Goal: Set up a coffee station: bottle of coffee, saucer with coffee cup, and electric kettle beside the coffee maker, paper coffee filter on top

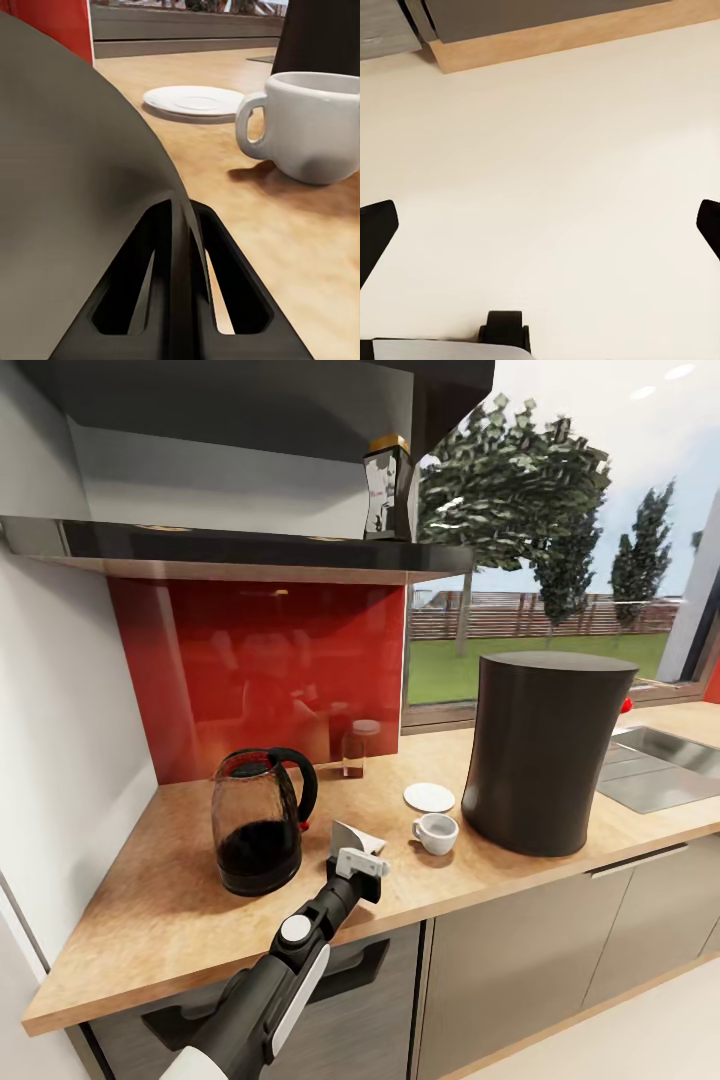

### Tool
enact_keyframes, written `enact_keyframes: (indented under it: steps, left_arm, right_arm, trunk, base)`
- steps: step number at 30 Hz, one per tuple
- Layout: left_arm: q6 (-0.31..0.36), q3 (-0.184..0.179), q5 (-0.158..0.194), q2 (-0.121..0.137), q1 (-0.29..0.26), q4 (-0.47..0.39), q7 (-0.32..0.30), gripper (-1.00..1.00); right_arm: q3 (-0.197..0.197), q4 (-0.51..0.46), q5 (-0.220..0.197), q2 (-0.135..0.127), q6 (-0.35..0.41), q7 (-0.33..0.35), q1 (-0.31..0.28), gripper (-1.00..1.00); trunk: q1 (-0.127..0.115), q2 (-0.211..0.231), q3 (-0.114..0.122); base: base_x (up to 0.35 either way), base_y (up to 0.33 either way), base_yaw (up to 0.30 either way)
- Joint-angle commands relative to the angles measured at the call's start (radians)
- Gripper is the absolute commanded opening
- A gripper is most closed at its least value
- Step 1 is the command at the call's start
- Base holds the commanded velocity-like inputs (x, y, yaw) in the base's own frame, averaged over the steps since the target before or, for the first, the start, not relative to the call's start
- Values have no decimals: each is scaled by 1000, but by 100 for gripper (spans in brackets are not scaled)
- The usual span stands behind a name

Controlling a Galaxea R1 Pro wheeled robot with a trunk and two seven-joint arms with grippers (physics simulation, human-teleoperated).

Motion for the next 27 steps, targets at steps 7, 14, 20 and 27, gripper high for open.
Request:
enact_keyframes:
  steps: [7, 14, 20, 27]
  left_arm:
    - [4, 0, 4, 0, 0, 0, -4, -100]
    - [4, -1, 4, 0, 0, -1, -4, -100]
    - [4, -1, 4, 0, 0, 0, -4, -100]
    - [4, -2, 4, 0, 0, 1, -4, -100]
  right_arm:
    - [1, 1, 3, 0, -3, 0, 0, 100]
    - [1, 1, 3, 0, -3, 0, -1, 100]
    - [1, 1, 3, 0, -3, 0, -1, 100]
    - [1, 1, 3, 0, -3, 0, -1, 100]
  trunk:
    - [0, -1, -1]
    - [0, -1, -1]
    - [-4, 6, 2]
    - [-31, 55, 24]
  base:
    - [0, 0, 0]
    - [0, 0, 0]
    - [0, 0, 0]
    - [0, 0, 0]
